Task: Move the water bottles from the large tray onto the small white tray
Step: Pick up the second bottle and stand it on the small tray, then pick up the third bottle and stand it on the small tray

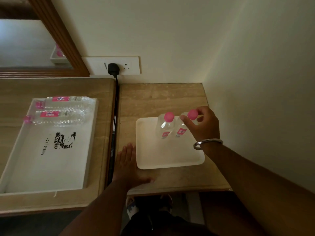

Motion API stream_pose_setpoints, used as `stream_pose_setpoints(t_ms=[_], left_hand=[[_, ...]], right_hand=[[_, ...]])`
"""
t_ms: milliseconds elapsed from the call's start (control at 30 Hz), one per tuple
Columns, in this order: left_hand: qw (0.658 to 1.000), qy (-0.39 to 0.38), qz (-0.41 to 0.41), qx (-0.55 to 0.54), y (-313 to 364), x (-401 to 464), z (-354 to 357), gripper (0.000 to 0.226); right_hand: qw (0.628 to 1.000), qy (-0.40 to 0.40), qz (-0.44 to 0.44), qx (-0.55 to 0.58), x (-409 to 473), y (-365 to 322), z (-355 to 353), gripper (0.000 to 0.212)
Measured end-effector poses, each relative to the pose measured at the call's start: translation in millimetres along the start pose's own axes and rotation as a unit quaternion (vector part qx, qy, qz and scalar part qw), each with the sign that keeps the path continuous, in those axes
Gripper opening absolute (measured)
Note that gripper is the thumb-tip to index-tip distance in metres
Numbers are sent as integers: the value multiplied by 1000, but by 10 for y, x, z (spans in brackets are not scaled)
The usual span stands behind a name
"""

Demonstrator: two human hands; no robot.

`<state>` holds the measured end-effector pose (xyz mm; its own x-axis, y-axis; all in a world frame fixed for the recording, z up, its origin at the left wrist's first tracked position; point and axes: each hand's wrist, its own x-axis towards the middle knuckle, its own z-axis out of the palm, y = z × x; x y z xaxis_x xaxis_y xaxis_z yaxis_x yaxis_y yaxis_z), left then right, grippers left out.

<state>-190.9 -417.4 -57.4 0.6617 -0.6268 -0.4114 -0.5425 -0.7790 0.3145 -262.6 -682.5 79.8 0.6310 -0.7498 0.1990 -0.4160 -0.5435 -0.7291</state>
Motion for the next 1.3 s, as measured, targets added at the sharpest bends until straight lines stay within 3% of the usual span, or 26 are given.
stream_pose_setpoints(t_ms=[200, 333, 467, 567, 733, 867, 1033, 1300], left_hand=[[997, -11, -16, 72, -4, -100, -106, 156], [997, 3, -7, 81, -71, -207, -253, 151], [994, 35, 26, 102, -321, -317, -576, 143], [991, 65, 28, 118, -688, -394, -846, 137], [989, 100, 4, 108, -1740, -746, -1196, 122], [989, 101, -40, 96, -2764, -1162, -1358, 122], [993, 33, -39, 107, -3992, -1386, -1442, 131], [995, 45, 42, 82, -4344, -1198, -1329, 137]], right_hand=[[1000, -27, -3, 12, -27, 1, -36, 46], [998, -51, 33, 3, -217, 79, -84, 63], [995, -13, 95, -10, -780, 94, 16, 82], [985, -93, 136, -47, -1281, -43, 403, 91], [972, -208, -47, -100, -1695, -937, 1448, 80], [947, -227, -186, -135, -1595, -1908, 2281, 78], [871, -245, -347, -245, -1256, -2881, 3255, 78], [782, -297, -353, -419, -950, -3241, 3943, 82]])
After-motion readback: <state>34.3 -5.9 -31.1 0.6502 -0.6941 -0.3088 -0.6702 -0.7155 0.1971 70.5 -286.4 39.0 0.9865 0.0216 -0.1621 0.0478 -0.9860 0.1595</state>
